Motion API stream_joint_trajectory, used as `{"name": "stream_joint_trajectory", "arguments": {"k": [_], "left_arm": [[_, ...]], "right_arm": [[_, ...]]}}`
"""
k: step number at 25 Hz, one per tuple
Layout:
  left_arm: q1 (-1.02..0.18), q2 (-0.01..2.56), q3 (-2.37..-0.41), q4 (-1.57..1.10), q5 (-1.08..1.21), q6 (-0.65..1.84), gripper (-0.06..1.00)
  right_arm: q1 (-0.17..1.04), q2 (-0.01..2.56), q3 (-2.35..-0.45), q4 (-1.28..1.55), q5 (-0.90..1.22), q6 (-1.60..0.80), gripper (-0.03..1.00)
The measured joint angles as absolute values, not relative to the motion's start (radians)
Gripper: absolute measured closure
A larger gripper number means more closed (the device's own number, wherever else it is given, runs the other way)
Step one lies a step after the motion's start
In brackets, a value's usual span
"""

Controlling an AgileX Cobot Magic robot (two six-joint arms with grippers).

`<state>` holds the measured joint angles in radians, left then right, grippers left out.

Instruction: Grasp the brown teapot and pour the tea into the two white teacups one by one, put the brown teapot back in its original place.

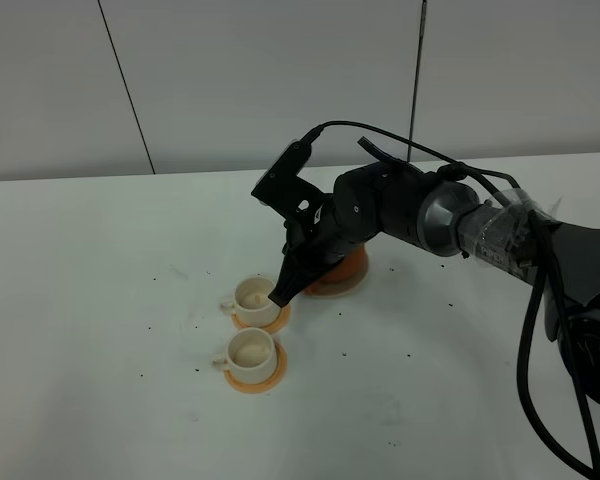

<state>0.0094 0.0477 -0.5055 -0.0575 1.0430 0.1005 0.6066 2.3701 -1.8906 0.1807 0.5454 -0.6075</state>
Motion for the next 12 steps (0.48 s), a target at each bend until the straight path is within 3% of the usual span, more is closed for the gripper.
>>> {"name": "stream_joint_trajectory", "arguments": {"k": [12], "left_arm": [[0.009, 0.048, -0.505, -0.058, 1.043, 0.101, 0.71]], "right_arm": [[0.606, 2.346, -1.891, 0.182, 0.597, -0.603, 0.95]]}}
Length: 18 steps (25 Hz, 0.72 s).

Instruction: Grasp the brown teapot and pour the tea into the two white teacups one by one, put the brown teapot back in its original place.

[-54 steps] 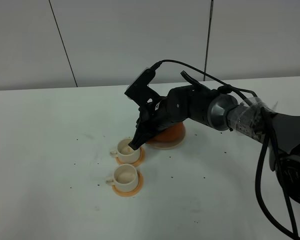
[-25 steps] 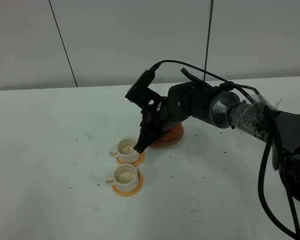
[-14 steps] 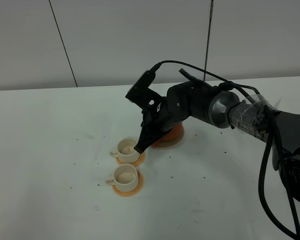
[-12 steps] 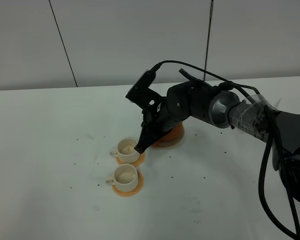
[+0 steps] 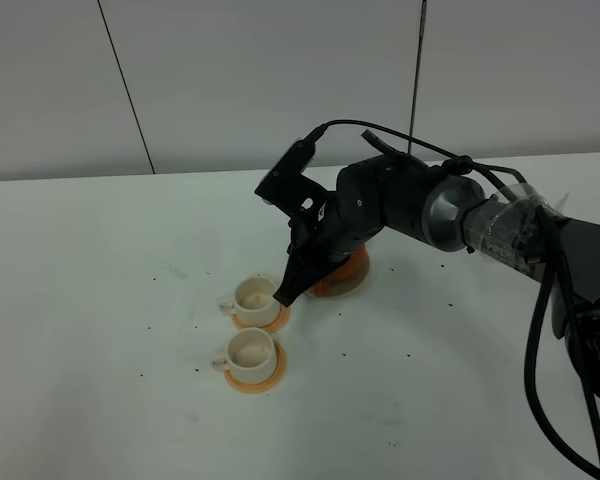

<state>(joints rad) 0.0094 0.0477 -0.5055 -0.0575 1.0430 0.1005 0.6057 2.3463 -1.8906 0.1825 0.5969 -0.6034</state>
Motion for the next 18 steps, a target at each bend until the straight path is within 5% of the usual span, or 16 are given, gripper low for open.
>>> {"name": "stream_joint_trajectory", "arguments": {"k": [18], "left_arm": [[0.009, 0.048, -0.505, -0.058, 1.043, 0.101, 0.71]], "right_arm": [[0.605, 2.325, -1.891, 0.223, 0.633, -0.603, 0.95]]}}
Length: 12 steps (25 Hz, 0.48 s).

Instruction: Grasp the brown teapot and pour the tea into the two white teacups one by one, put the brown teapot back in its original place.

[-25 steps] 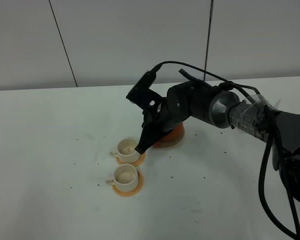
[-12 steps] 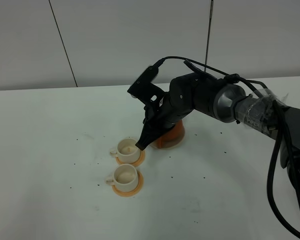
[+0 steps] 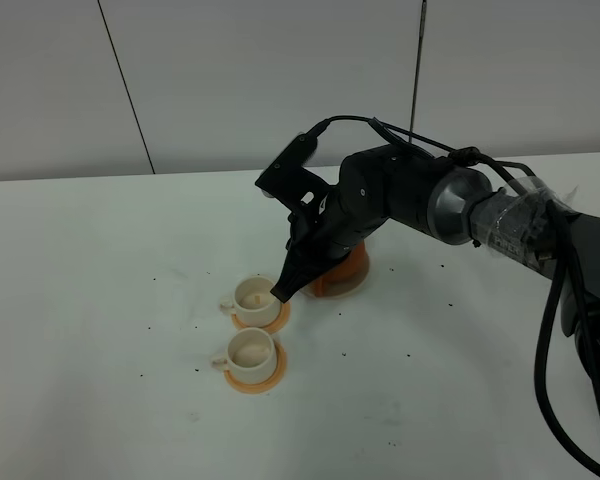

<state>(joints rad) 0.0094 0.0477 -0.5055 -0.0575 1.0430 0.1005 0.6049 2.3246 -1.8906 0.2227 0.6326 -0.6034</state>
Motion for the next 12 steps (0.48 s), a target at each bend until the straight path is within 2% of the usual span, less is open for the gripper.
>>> {"name": "stream_joint_trajectory", "arguments": {"k": [12], "left_arm": [[0.009, 0.048, -0.505, -0.058, 1.043, 0.101, 0.71]], "right_arm": [[0.605, 2.325, -1.891, 0.222, 0.666, -0.603, 0.95]]}}
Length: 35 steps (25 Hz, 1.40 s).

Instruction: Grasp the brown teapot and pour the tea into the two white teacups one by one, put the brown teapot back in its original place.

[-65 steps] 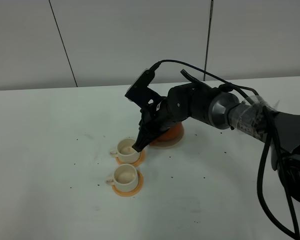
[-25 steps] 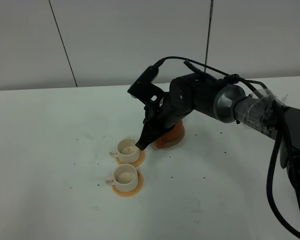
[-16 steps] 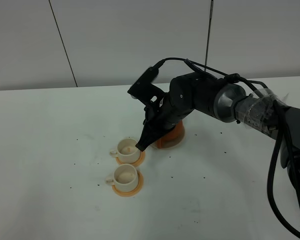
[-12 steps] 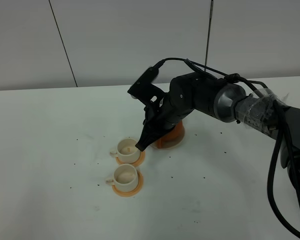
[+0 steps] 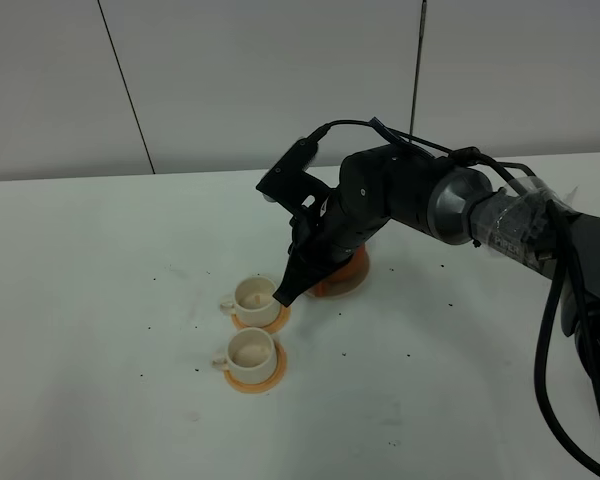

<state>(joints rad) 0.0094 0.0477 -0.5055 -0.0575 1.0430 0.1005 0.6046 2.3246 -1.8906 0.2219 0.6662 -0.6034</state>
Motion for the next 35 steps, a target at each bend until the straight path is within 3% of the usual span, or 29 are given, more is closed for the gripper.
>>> {"name": "stream_joint_trajectory", "arguments": {"k": [35], "left_arm": [[0.009, 0.048, -0.505, -0.058, 1.043, 0.101, 0.71]], "right_arm": [[0.605, 2.324, -1.891, 0.185, 0.696, -0.603, 0.95]]}}
